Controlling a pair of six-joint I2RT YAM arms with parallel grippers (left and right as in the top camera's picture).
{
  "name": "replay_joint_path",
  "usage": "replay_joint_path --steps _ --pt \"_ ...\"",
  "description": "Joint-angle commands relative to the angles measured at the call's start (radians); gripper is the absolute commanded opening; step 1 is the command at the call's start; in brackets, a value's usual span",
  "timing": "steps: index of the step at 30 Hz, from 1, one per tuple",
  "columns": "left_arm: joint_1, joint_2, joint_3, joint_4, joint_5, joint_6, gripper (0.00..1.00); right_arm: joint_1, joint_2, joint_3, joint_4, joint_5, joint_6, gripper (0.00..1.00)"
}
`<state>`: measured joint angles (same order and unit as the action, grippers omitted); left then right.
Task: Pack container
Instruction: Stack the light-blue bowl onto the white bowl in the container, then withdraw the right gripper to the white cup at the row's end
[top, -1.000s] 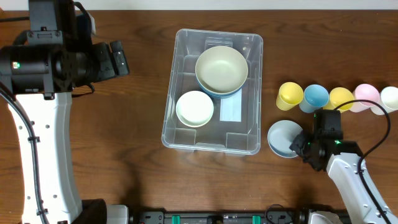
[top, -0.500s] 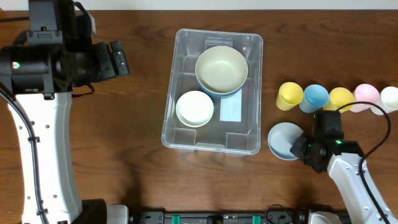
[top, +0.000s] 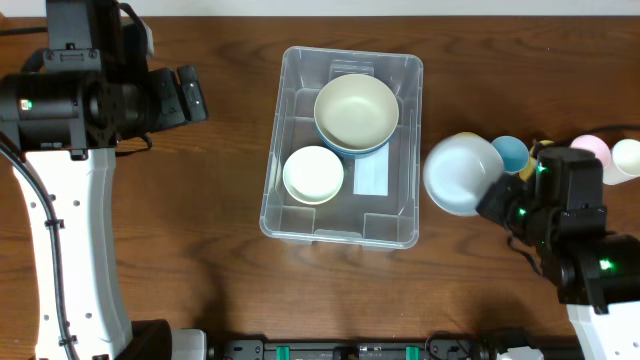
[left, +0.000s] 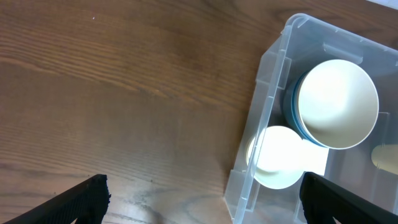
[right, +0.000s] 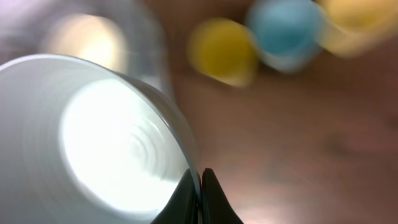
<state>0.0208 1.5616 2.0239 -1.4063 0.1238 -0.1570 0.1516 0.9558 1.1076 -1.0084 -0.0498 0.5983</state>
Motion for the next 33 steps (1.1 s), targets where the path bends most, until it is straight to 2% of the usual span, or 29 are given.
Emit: replay_joint_path --steps 1,5,9,15,21,22,24,25,29,33 --pt "0.003 0.0 -0.002 0.0 -0.012 0.003 0.98 0.106 0.056 0.055 0.049 -0.117 -0.03 0.02" --pt "0.003 0.0 -0.002 0.0 -0.012 0.003 0.98 0.246 0.185 0.06 0.174 -0.111 -0.006 0.02" --pt "0.003 0.0 -0.002 0.0 -0.012 0.003 0.98 0.336 0.391 0.066 0.288 -0.103 -0.004 0.01" --pt "0.003 0.0 -0.002 0.0 -0.012 0.003 0.98 0.39 0.668 0.101 0.465 -0.105 -0.035 0.02" --pt "0.003 0.0 -0.002 0.0 -0.012 0.003 0.98 0.42 0.779 0.119 0.52 -0.116 -0.038 0.01" --pt "0.003 0.0 -0.002 0.0 -0.012 0.003 0.98 0.425 0.779 0.119 0.527 -0.128 -0.053 0.03" --pt "0.003 0.0 -0.002 0.0 -0.012 0.003 0.98 0.428 0.764 0.124 0.532 -0.146 -0.087 0.24" --pt "0.003 0.0 -0.002 0.0 -0.012 0.003 0.98 0.428 0.748 0.128 0.527 -0.145 -0.098 0.31" --pt "0.003 0.0 -0.002 0.0 -0.012 0.003 0.98 0.401 0.637 0.136 0.51 -0.133 -0.107 0.44" --pt "0.003 0.0 -0.002 0.0 -0.012 0.003 0.98 0.323 0.48 0.136 0.439 -0.078 -0.106 0.51"
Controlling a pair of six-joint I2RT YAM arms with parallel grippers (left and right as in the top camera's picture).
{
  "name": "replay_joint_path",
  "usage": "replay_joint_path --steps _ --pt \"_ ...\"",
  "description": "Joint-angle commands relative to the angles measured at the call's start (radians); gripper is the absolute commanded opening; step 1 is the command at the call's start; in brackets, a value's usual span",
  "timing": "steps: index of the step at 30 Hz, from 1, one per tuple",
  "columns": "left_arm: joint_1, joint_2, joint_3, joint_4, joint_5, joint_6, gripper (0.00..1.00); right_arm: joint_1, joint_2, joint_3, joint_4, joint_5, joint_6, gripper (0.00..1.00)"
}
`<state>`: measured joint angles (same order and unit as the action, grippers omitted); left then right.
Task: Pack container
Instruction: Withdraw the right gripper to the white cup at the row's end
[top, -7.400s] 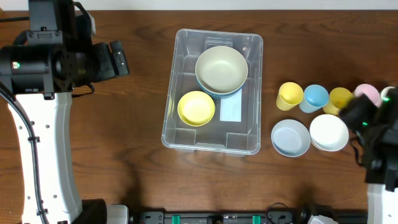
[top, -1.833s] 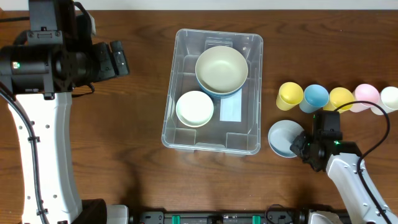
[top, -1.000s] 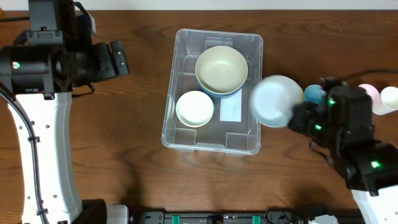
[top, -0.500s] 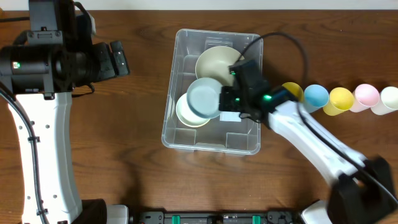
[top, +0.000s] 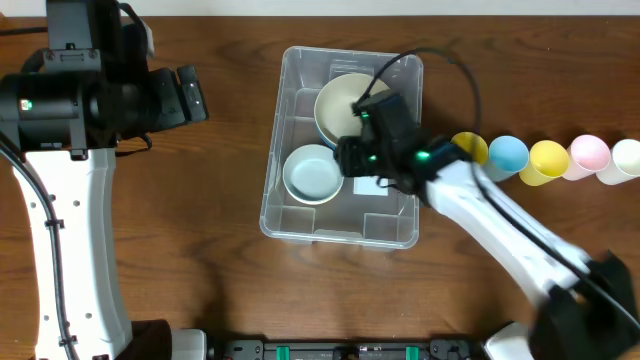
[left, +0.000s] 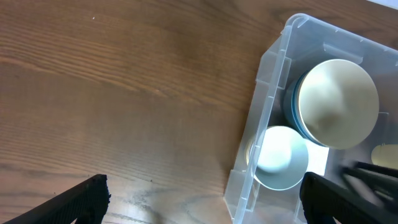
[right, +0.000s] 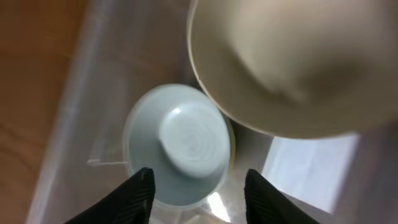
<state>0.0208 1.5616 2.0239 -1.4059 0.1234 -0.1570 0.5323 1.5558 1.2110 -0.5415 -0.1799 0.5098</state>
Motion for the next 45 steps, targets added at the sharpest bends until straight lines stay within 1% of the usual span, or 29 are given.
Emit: replay_joint_path --steps 1,4,6,8,10,11,14,18,22,26,32,37,40,45 --pt "0.003 0.0 -0.002 0.0 -0.012 0.003 0.98 -0.085 -0.157 0.032 -0.058 0.08 -0.018 0.53" --pt "0.003 0.0 -0.002 0.0 -0.012 0.003 0.98 -0.203 -0.27 0.032 -0.185 0.201 -0.018 0.6" --pt "0.003 0.0 -0.002 0.0 -0.012 0.003 0.98 -0.299 -0.325 0.032 -0.261 0.274 -0.017 0.66" --pt "0.003 0.0 -0.002 0.0 -0.012 0.003 0.98 -0.407 -0.362 0.032 -0.317 0.323 -0.018 0.71" --pt "0.003 0.0 -0.002 0.0 -0.012 0.003 0.98 -0.526 -0.379 0.032 -0.355 0.354 -0.018 0.72" --pt "0.003 0.0 -0.002 0.0 -0.012 0.003 0.98 -0.591 -0.379 0.032 -0.369 0.36 -0.018 0.75" --pt "0.003 0.0 -0.002 0.0 -0.012 0.003 0.98 -0.76 -0.359 0.031 -0.38 0.354 -0.017 0.8" --pt "0.003 0.0 -0.002 0.0 -0.012 0.003 0.98 -0.959 -0.3 0.031 -0.335 0.3 -0.009 0.8" --pt "0.003 0.0 -0.002 0.0 -0.012 0.003 0.98 -1.108 -0.238 0.031 -0.281 0.25 0.018 0.78" --pt "0.003 0.0 -0.002 0.0 -0.012 0.003 0.98 -1.206 -0.148 0.031 -0.235 0.206 0.017 0.77" --pt "0.003 0.0 -0.002 0.0 -0.012 0.003 0.98 -1.29 0.016 0.031 -0.162 0.139 0.015 0.77" --pt "0.003 0.0 -0.002 0.0 -0.012 0.003 0.98 -1.3 0.124 0.031 -0.076 0.114 -0.023 0.77" --pt "0.003 0.0 -0.002 0.0 -0.012 0.003 0.98 -1.3 0.171 0.031 -0.037 0.082 -0.052 0.79" --pt "0.003 0.0 -0.002 0.0 -0.012 0.003 0.98 -1.3 0.236 0.031 0.013 0.072 -0.055 0.79"
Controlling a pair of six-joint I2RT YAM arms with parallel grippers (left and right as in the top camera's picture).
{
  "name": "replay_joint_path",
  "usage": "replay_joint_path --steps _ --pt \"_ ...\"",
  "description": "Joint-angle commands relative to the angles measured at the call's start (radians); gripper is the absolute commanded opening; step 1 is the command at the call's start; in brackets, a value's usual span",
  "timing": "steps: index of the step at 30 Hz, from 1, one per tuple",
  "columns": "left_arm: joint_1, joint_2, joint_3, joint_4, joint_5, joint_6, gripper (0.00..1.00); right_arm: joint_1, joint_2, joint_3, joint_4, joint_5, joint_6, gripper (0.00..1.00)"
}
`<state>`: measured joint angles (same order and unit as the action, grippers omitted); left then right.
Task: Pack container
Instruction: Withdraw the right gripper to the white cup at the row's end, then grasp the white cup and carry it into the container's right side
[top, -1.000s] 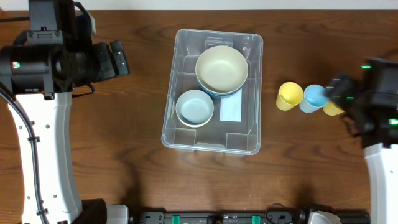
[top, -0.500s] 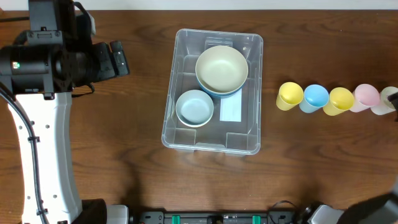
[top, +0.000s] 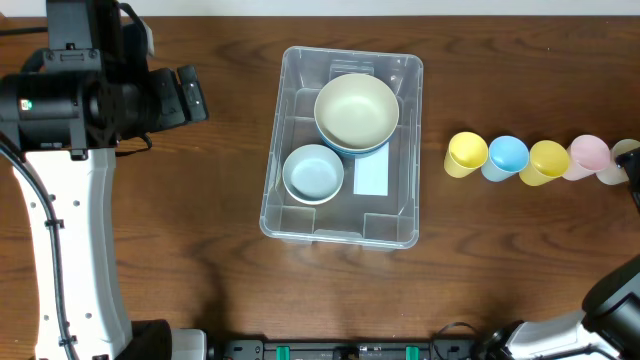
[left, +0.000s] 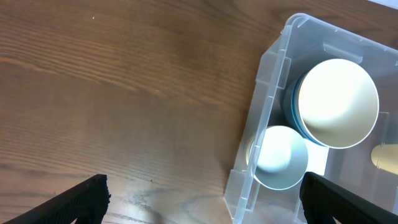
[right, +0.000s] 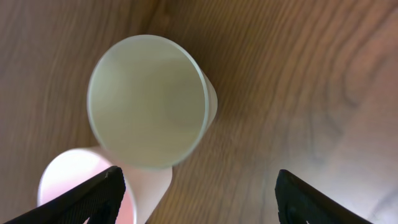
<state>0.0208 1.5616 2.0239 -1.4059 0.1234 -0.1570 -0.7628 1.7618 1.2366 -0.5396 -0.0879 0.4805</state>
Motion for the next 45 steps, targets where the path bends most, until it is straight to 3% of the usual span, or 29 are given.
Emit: replay_joint_path --steps 1,8,12,15,19,25,28,34,38,45 --pt "0.003 0.0 -0.002 0.0 -0.012 0.003 0.98 -0.005 0.044 0.006 0.024 -0.017 -0.026 0.79" --pt "0.003 0.0 -0.002 0.0 -0.012 0.003 0.98 -0.027 0.102 0.006 0.095 -0.026 -0.025 0.78" --pt "0.003 0.0 -0.002 0.0 -0.012 0.003 0.98 -0.031 0.102 0.006 0.109 -0.025 -0.026 0.72" --pt "0.003 0.0 -0.002 0.0 -0.012 0.003 0.98 -0.033 0.103 0.006 0.112 -0.019 -0.025 0.58" --pt "0.003 0.0 -0.002 0.0 -0.012 0.003 0.98 -0.033 0.103 0.006 0.105 -0.003 -0.025 0.3" --pt "0.003 0.0 -0.002 0.0 -0.012 0.003 0.98 -0.033 0.103 0.006 0.054 0.055 -0.025 0.18" --pt "0.003 0.0 -0.002 0.0 -0.012 0.003 0.98 -0.033 0.101 0.006 0.021 0.092 -0.025 0.01" --pt "0.003 0.0 -0.002 0.0 -0.012 0.003 0.98 -0.043 0.035 0.007 -0.072 0.164 0.024 0.01" --pt "0.003 0.0 -0.002 0.0 -0.012 0.003 0.98 -0.041 -0.106 0.007 -0.107 0.152 0.073 0.01" --pt "0.003 0.0 -0.002 0.0 -0.012 0.003 0.98 0.058 -0.458 0.007 -0.129 -0.178 0.111 0.01"
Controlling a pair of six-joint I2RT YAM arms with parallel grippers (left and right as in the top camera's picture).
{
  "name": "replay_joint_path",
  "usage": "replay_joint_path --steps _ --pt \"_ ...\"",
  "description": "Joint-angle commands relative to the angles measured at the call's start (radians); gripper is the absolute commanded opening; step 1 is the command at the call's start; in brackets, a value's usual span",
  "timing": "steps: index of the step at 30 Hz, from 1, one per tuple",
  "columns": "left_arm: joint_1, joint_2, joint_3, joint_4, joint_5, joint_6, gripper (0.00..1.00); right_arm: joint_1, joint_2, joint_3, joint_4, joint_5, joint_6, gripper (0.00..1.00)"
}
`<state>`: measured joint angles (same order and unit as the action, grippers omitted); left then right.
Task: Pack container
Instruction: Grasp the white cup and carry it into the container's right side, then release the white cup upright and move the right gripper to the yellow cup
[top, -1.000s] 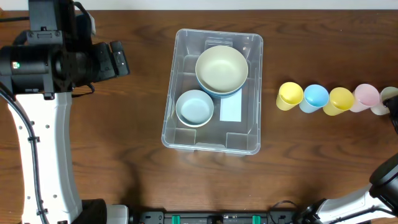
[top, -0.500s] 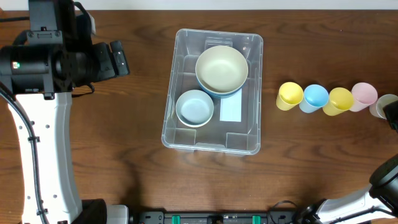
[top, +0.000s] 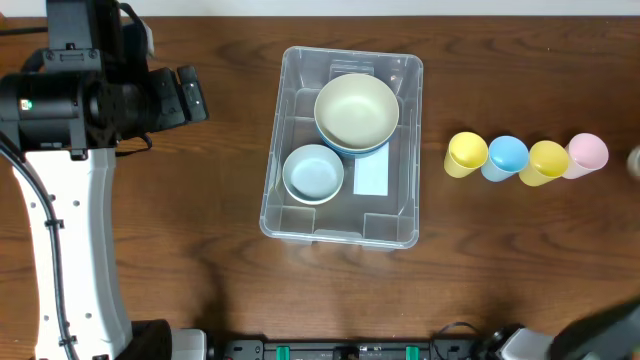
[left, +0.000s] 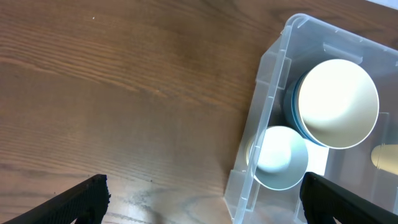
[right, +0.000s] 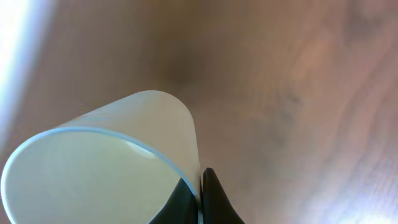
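Note:
The clear plastic container (top: 340, 238) stands mid-table. It holds a large cream bowl (top: 356, 110) nested in a blue one, and a small pale blue bowl (top: 313, 172). To its right stand a yellow cup (top: 466, 153), a blue cup (top: 508, 154), another yellow cup (top: 547, 160) and a pink cup (top: 587, 151) in a row. My right gripper (right: 201, 199) is shut on the rim of a cream cup (right: 106, 168); overhead shows only a sliver of that cup at the right edge. My left gripper (left: 204, 190) is open above bare table left of the container.
A white label (top: 370, 176) lies on the container floor beside the small bowl. The wooden table (top: 200, 250) reaches to every edge of the overhead view. The left arm's white link runs down the left side.
My right gripper was open above the cream cup at the right end of the row. Now it is shut on that cup's rim, and the cup has left its place beside the pink cup.
My right gripper first held a pale bowl to the right of the container. Then it was open over the container, with that bowl resting on the small cream one. Later it stood open above the cream cup, and now it grips that cup. The left arm never moved.

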<state>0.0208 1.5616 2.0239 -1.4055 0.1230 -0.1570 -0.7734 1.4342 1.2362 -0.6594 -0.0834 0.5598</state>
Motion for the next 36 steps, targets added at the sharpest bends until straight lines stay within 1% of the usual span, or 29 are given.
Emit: replay_joint_path --steps 1,3,7,11,13,15,19,23,29,32,36 --pt "0.003 0.0 -0.002 -0.001 -0.011 0.003 0.98 0.109 -0.175 0.007 -0.017 -0.209 0.031 0.01" --pt "0.003 0.0 -0.002 -0.001 -0.011 0.003 0.98 0.216 -0.254 0.007 -0.045 -0.216 0.028 0.01" --pt "0.003 0.0 -0.002 -0.001 -0.011 0.003 0.98 0.509 -0.34 0.007 -0.113 -0.187 -0.023 0.01" --pt "0.003 0.0 -0.002 -0.001 -0.011 0.003 0.98 0.804 -0.317 0.007 -0.174 -0.032 -0.023 0.01" --pt "0.003 0.0 -0.002 -0.001 -0.011 0.003 0.98 0.924 -0.278 0.007 -0.19 0.026 -0.023 0.01" --pt "0.003 0.0 -0.002 -0.001 -0.011 0.003 0.98 1.023 -0.225 0.007 -0.194 0.039 -0.023 0.01" --pt "0.003 0.0 -0.002 -0.001 -0.011 0.003 0.98 1.15 -0.113 0.007 -0.222 0.038 -0.023 0.01" --pt "0.003 0.0 -0.002 -0.001 -0.011 0.003 0.98 1.22 -0.002 0.007 -0.264 0.052 -0.023 0.01" --pt "0.003 0.0 -0.002 -0.001 -0.011 0.003 0.98 1.275 0.115 0.007 -0.257 0.065 -0.045 0.01" --pt "0.003 0.0 -0.002 -0.001 -0.011 0.003 0.98 1.295 0.167 0.007 -0.249 0.129 -0.045 0.01" --pt "0.003 0.0 -0.002 -0.001 -0.011 0.003 0.98 1.298 0.233 0.007 -0.231 0.153 -0.045 0.01"
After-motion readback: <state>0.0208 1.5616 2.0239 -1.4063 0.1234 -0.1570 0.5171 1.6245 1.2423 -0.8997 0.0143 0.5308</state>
